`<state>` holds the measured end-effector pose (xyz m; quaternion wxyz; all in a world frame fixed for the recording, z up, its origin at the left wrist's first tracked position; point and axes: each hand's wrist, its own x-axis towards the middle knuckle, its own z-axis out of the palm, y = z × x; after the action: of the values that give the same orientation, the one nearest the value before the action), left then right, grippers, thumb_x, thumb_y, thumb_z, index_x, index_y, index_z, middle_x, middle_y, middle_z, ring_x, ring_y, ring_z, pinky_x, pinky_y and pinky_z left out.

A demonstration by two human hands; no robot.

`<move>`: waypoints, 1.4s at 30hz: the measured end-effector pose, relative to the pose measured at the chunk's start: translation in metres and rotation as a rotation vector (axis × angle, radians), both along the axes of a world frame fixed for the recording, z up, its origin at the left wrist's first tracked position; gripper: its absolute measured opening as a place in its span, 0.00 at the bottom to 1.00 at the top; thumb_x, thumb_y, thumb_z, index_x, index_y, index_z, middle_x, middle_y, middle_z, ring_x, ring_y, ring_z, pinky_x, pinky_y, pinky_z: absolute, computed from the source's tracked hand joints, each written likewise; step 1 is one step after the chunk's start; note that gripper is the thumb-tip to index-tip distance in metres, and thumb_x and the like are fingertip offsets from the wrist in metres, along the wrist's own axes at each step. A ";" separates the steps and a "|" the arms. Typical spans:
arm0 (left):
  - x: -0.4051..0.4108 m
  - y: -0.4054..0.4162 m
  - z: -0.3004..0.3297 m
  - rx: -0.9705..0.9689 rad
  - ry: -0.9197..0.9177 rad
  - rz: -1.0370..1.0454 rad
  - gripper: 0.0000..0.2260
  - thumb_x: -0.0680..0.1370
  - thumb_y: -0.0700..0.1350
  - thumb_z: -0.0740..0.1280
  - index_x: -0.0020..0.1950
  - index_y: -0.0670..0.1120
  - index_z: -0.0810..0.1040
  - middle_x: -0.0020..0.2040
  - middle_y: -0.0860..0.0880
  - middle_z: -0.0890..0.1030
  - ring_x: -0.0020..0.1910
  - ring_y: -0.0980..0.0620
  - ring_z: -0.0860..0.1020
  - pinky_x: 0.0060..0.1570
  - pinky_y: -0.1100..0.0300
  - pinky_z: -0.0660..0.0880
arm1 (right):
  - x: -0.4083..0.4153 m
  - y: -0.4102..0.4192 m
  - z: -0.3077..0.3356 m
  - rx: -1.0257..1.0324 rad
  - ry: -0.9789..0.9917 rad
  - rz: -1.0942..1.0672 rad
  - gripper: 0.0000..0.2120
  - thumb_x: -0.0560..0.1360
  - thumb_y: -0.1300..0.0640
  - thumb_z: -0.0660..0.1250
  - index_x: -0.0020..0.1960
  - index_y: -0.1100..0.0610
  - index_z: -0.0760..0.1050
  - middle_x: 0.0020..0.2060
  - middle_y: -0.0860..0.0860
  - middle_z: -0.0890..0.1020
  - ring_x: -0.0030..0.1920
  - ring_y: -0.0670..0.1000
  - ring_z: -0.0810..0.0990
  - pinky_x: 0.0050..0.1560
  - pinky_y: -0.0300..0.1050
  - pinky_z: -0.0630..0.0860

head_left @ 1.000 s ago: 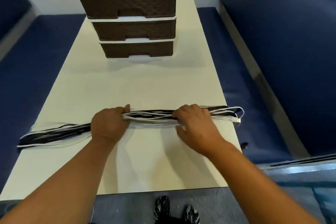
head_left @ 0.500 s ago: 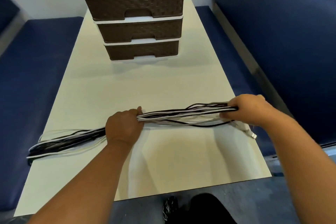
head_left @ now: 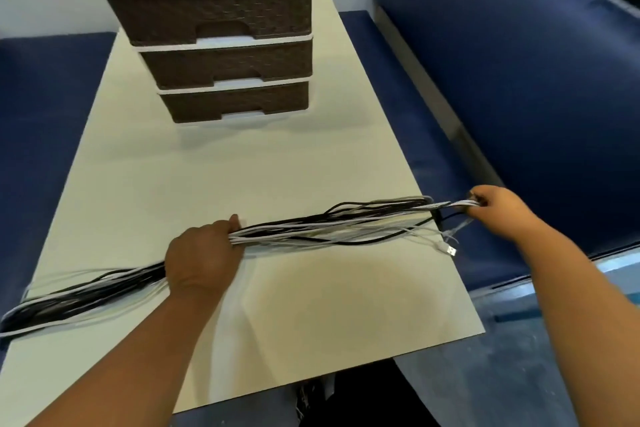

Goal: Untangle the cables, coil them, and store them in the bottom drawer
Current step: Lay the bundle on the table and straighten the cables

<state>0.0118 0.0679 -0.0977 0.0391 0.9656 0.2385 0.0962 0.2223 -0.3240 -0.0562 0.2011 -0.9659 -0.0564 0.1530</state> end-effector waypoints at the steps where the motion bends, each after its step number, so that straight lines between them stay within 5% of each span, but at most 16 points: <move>1: 0.000 0.000 0.000 -0.005 0.008 0.007 0.22 0.81 0.53 0.57 0.35 0.45 0.82 0.28 0.42 0.80 0.30 0.37 0.79 0.31 0.54 0.74 | 0.001 -0.004 -0.004 0.032 0.030 -0.023 0.14 0.73 0.57 0.73 0.41 0.67 0.75 0.34 0.60 0.78 0.34 0.55 0.72 0.33 0.47 0.65; 5: 0.000 -0.003 0.004 -0.025 -0.013 0.028 0.18 0.80 0.52 0.62 0.39 0.43 0.84 0.31 0.40 0.81 0.33 0.35 0.80 0.34 0.51 0.74 | 0.008 -0.019 -0.008 -0.066 0.116 -0.079 0.13 0.69 0.61 0.77 0.52 0.60 0.79 0.52 0.60 0.81 0.50 0.59 0.80 0.50 0.53 0.77; 8: -0.001 -0.003 0.004 -0.022 -0.047 0.030 0.18 0.80 0.51 0.62 0.38 0.42 0.83 0.30 0.39 0.80 0.33 0.34 0.79 0.34 0.50 0.75 | 0.007 -0.011 0.011 -0.299 0.238 0.016 0.32 0.72 0.68 0.70 0.73 0.59 0.66 0.71 0.60 0.68 0.66 0.61 0.73 0.64 0.53 0.72; 11: 0.001 -0.004 0.003 -0.008 -0.076 0.031 0.21 0.80 0.53 0.59 0.36 0.43 0.83 0.28 0.40 0.79 0.30 0.35 0.79 0.32 0.51 0.75 | -0.007 0.028 0.044 -0.240 0.134 0.161 0.34 0.74 0.72 0.61 0.77 0.54 0.60 0.76 0.54 0.60 0.73 0.59 0.65 0.68 0.52 0.69; 15: 0.000 -0.003 0.004 0.005 -0.076 0.044 0.23 0.78 0.55 0.56 0.35 0.44 0.83 0.28 0.41 0.80 0.30 0.36 0.79 0.32 0.52 0.74 | -0.048 0.127 0.066 0.144 -0.098 0.377 0.26 0.76 0.70 0.59 0.69 0.48 0.72 0.69 0.46 0.71 0.68 0.49 0.70 0.61 0.39 0.68; 18: -0.001 -0.003 0.004 0.016 -0.080 0.046 0.24 0.79 0.56 0.55 0.35 0.45 0.82 0.28 0.43 0.79 0.30 0.37 0.78 0.32 0.54 0.73 | -0.061 0.171 0.044 0.072 0.034 0.581 0.14 0.79 0.56 0.64 0.64 0.47 0.76 0.62 0.47 0.77 0.62 0.51 0.74 0.62 0.43 0.70; 22: -0.002 -0.002 0.003 0.026 -0.085 0.039 0.24 0.79 0.55 0.54 0.33 0.46 0.81 0.27 0.43 0.79 0.28 0.38 0.77 0.29 0.54 0.73 | -0.059 0.176 0.039 0.020 0.033 0.672 0.03 0.78 0.53 0.65 0.47 0.50 0.77 0.42 0.47 0.80 0.45 0.52 0.77 0.46 0.46 0.74; 27: -0.001 0.000 0.002 0.018 -0.116 0.026 0.20 0.78 0.52 0.59 0.31 0.45 0.80 0.24 0.43 0.77 0.25 0.38 0.75 0.28 0.56 0.69 | -0.044 0.142 0.069 0.068 0.034 0.576 0.22 0.75 0.39 0.65 0.37 0.57 0.69 0.29 0.49 0.71 0.32 0.49 0.68 0.34 0.46 0.65; 31: 0.000 -0.002 0.002 0.022 -0.101 0.028 0.20 0.78 0.52 0.59 0.31 0.45 0.80 0.24 0.42 0.77 0.25 0.38 0.76 0.28 0.55 0.70 | -0.019 0.095 0.074 0.029 0.005 0.366 0.33 0.70 0.28 0.58 0.34 0.59 0.72 0.27 0.52 0.75 0.30 0.53 0.72 0.34 0.50 0.71; 34: -0.001 0.000 0.001 0.022 -0.105 0.017 0.20 0.78 0.52 0.59 0.32 0.44 0.81 0.25 0.42 0.77 0.25 0.37 0.76 0.29 0.55 0.70 | -0.015 0.075 0.062 -0.073 -0.042 0.285 0.32 0.76 0.32 0.56 0.34 0.60 0.75 0.23 0.52 0.74 0.28 0.53 0.71 0.32 0.48 0.68; 38: 0.000 0.001 -0.001 0.031 -0.111 0.011 0.22 0.79 0.53 0.56 0.33 0.45 0.81 0.26 0.42 0.78 0.27 0.37 0.76 0.29 0.54 0.72 | -0.004 0.054 0.036 -0.168 -0.096 0.151 0.27 0.81 0.44 0.59 0.29 0.59 0.63 0.24 0.55 0.68 0.27 0.55 0.66 0.30 0.47 0.62; 42: -0.001 0.001 -0.001 0.042 -0.103 0.016 0.22 0.79 0.53 0.56 0.32 0.45 0.81 0.25 0.43 0.78 0.26 0.38 0.76 0.29 0.56 0.69 | -0.003 0.032 0.015 -0.009 -0.065 -0.027 0.29 0.79 0.43 0.61 0.30 0.65 0.65 0.25 0.59 0.70 0.28 0.54 0.68 0.31 0.46 0.64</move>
<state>0.0113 0.0688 -0.0986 0.0303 0.9580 0.2419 0.1511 0.2191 -0.2918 -0.0407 0.1970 -0.9719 -0.0492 0.1189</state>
